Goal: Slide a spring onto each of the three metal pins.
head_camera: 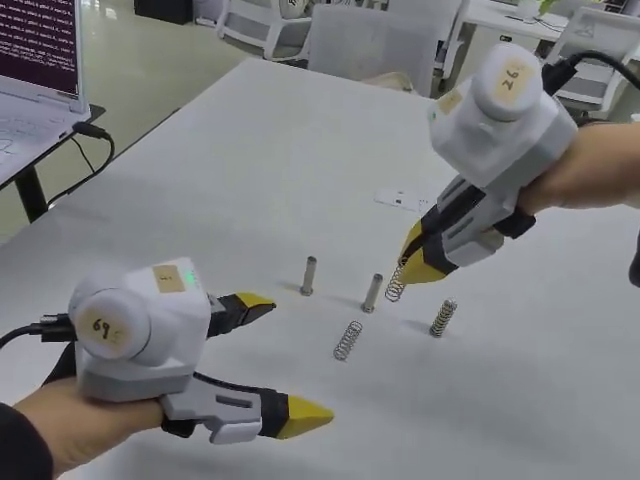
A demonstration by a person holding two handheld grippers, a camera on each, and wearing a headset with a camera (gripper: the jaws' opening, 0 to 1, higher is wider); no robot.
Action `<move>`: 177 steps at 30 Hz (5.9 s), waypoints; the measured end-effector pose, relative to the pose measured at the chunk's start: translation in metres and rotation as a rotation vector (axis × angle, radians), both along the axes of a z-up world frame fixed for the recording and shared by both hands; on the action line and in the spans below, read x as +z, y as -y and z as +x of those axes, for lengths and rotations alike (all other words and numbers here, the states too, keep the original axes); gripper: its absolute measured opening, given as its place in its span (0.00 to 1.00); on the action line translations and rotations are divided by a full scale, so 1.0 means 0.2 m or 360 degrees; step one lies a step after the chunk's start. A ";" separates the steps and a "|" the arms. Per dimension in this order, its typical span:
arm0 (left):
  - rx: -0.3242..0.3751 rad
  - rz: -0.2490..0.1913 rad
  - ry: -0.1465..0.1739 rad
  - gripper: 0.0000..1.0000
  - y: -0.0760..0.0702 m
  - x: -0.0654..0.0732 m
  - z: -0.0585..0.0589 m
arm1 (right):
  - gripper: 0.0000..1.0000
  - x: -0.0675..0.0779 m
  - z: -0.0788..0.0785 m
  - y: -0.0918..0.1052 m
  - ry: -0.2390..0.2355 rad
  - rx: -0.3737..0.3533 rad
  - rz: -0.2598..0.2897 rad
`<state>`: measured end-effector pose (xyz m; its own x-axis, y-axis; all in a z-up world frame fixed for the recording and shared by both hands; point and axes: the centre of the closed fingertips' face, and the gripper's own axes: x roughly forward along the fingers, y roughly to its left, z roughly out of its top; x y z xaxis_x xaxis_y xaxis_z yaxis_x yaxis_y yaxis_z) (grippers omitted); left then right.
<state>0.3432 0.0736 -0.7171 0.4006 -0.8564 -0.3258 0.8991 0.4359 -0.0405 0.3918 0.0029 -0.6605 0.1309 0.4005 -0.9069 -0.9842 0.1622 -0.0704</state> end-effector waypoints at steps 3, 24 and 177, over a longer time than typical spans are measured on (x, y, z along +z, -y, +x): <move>0.0006 0.0002 -0.0001 0.73 -0.01 0.00 0.00 | 0.08 0.00 0.04 0.01 0.0015 -0.0016 0.0000; 0.0035 0.0009 -0.0017 0.73 -0.03 -0.03 0.02 | 0.08 -0.13 0.28 0.03 0.0038 -0.0117 -0.0018; -0.0049 0.0288 -0.0105 0.55 0.22 -0.22 0.19 | 0.45 -0.06 0.04 0.30 0.0306 -0.0656 0.0573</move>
<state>0.3810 0.0295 -0.7608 0.3478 -0.7931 -0.5001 0.9102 0.4136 -0.0230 0.3996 -0.0571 -0.6731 0.4903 0.5604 -0.6675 -0.8098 0.5760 -0.1112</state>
